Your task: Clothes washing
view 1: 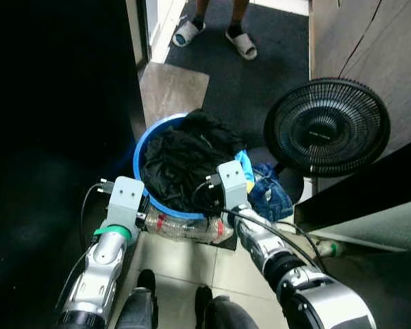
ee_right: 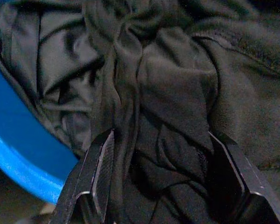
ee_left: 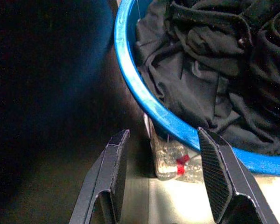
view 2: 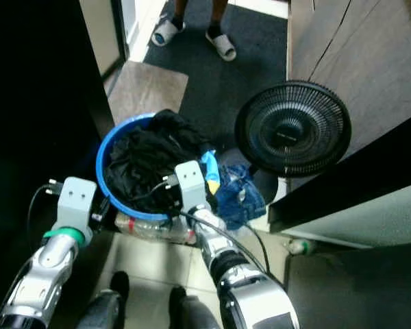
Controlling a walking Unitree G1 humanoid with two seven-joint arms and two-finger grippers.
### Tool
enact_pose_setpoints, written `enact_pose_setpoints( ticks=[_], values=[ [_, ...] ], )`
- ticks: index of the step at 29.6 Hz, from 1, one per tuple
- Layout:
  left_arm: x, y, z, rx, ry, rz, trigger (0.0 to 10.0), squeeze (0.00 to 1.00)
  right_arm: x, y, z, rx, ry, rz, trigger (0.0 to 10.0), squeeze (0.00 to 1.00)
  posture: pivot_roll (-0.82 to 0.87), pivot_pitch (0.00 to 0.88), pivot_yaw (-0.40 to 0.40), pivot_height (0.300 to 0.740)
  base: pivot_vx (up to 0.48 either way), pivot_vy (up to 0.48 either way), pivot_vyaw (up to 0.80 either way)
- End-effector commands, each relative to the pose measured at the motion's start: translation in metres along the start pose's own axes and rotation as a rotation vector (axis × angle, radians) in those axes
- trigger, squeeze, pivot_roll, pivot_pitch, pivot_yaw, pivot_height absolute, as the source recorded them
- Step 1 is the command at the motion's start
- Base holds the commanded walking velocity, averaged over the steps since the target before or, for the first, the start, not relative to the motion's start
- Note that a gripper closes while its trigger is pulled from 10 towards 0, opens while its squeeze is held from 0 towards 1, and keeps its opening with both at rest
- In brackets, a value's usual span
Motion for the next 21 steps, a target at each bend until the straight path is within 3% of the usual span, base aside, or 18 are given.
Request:
enact_pose_setpoints(
  ticks=[1,2,3,21],
  values=[
    [0.009,-0.022,0.015,0.018,0.051,0.074,10.0,0.0,0.007,-0.03,0.008,-0.003,0.022,0.088,10.0,0.0,0.26,0.527,-0.075,0.74,0.0,0.0,0.0],
    [0.009,-0.022,0.014,0.017,0.05,0.076,10.0,0.0,0.007,-0.032,0.007,0.01,0.017,0.094,10.0,0.0,0.26,0.526,-0.075,0.74,0.0,0.0,0.0],
    [0.009,-0.022,0.013,0.018,0.05,0.077,10.0,0.0,0.008,-0.033,0.005,0.016,0.009,0.096,0.0,0.0,0.26,0.523,-0.077,0.74,0.0,0.0,0.0],
    [0.002,-0.014,0.002,0.039,0.026,0.081,10.0,0.0,0.013,-0.032,-0.018,0.005,-0.067,0.054,0.0,0.0,0.21,0.479,-0.067,0.74,0.0,0.0,0.0]
  ],
)
Point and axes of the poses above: a point about 5 cm out from each wrist's last joint towards the gripper, its own x axis pointing back from the gripper into the wrist, its own y axis along the axis of the wrist's last joint, z = x × y, the point moved 6 cm from there along -x, pointing out of the wrist towards the gripper, and after that the axes turned 6 degrees about x, right-handed, at the moved point
